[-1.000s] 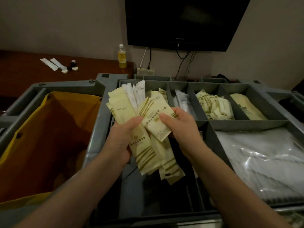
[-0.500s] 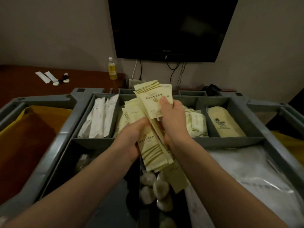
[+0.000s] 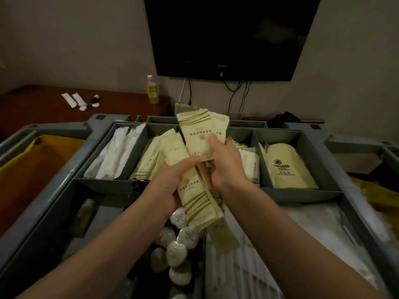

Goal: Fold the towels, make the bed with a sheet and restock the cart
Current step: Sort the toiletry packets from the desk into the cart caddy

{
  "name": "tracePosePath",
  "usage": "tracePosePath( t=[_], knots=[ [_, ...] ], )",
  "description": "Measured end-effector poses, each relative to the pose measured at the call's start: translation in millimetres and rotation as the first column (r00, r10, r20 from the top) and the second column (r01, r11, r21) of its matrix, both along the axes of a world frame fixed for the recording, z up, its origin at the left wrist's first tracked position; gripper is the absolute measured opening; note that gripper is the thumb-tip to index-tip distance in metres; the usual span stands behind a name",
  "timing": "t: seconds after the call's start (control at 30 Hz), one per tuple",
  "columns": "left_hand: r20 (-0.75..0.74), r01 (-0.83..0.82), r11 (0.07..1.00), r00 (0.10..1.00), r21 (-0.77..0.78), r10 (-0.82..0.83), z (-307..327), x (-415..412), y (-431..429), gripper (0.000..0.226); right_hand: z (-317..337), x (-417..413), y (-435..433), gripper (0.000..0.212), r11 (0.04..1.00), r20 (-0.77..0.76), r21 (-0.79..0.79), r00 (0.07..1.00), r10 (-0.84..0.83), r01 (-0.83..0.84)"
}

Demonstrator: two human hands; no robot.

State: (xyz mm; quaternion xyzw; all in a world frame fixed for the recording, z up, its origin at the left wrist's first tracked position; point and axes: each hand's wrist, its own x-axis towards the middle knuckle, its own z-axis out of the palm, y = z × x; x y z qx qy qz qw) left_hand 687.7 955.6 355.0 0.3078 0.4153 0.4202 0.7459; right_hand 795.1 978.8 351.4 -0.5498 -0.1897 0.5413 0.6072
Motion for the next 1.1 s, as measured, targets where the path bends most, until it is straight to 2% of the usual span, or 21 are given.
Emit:
tracePosePath(
  t=[0.1, 0.17, 0.23, 0.33, 0.4, 0.5, 0.57, 0.63, 0.77, 0.93, 0.97, 1.03, 1.1],
  knots=[
    [-0.032, 0.014, 1.000, 0.999, -0.027, -0.015, -6.6, 3.0, 2.3, 0.023, -0.9, 7.2, -4.3, 0.025, 1.000, -0.119, -0.018, 0.993, -0.004, 0.002],
    [-0.047, 0.002, 0.998, 0.999, -0.062, -0.005, -8.7, 3.6, 3.9, 0.014, -1.0, 9.2, -4.7, 0.028, 0.999, -0.213, -0.031, 0.977, -0.016, 0.009],
    [-0.051, -0.007, 0.998, 0.999, -0.068, 0.004, -8.4, 3.8, 4.7, 0.014, -0.8, 10.0, -2.9, 0.030, 0.999, -0.269, -0.047, 0.963, -0.025, 0.013],
    [-0.063, 0.002, 1.000, 0.998, -0.010, -0.003, -9.3, 4.6, 5.6, 0.026, -3.6, 5.7, 0.8, 0.035, 0.998, -0.187, -0.064, 0.982, -0.038, 0.027],
    [-0.074, 0.000, 1.000, 0.997, 0.018, 0.001, -10.9, 5.8, 7.0, 0.037, -7.6, 2.0, 3.5, 0.041, 0.998, -0.140, -0.008, 0.988, -0.066, 0.066],
    [-0.085, 0.004, 0.999, 0.996, 0.032, -0.001, -14.0, 8.0, 8.8, 0.036, -12.8, -2.6, 5.2, 0.060, 0.993, -0.032, 0.096, 0.997, -0.065, 0.067],
    [-0.090, -0.003, 0.999, 0.996, 0.041, 0.007, -18.2, 10.2, 9.4, 0.035, -16.3, -2.9, 7.4, 0.052, 0.992, 0.055, 0.121, 0.998, -0.042, 0.035],
    [-0.099, -0.033, 0.999, 0.994, 0.029, 0.036, -22.9, 12.4, 10.6, 0.031, -13.4, -0.1, 8.1, 0.039, 0.995, 0.053, 0.099, 0.998, -0.031, 0.026],
    [-0.078, -0.068, 0.993, 0.995, -0.101, 0.061, -22.6, 14.4, 12.3, 0.008, 0.7, 13.6, 9.7, 0.037, 0.995, -0.136, 0.024, 0.987, -0.090, 0.094],
    [-0.042, -0.094, 0.981, 0.995, -0.171, 0.088, -17.5, 14.5, 11.9, 0.018, 4.6, 35.5, 18.4, 0.041, 0.975, -0.229, 0.048, 0.953, -0.199, 0.215],
    [-0.037, -0.100, 0.979, 0.995, -0.179, 0.095, -16.3, 12.3, 12.4, 0.014, 4.3, 44.6, 21.8, 0.044, 0.966, -0.199, 0.069, 0.952, -0.233, 0.250],
    [-0.031, -0.114, 0.978, 0.993, -0.175, 0.110, -12.3, 3.9, 13.5, 0.005, -4.8, 66.4, 29.6, 0.057, 0.954, -0.020, 0.096, 0.959, -0.284, 0.285],
    [-0.026, -0.133, 0.980, 0.991, -0.151, 0.130, -7.4, -7.3, 15.6, 0.004, -19.8, 81.0, 33.4, 0.062, 0.983, 0.194, 0.036, 0.964, -0.183, 0.180]
  ],
)
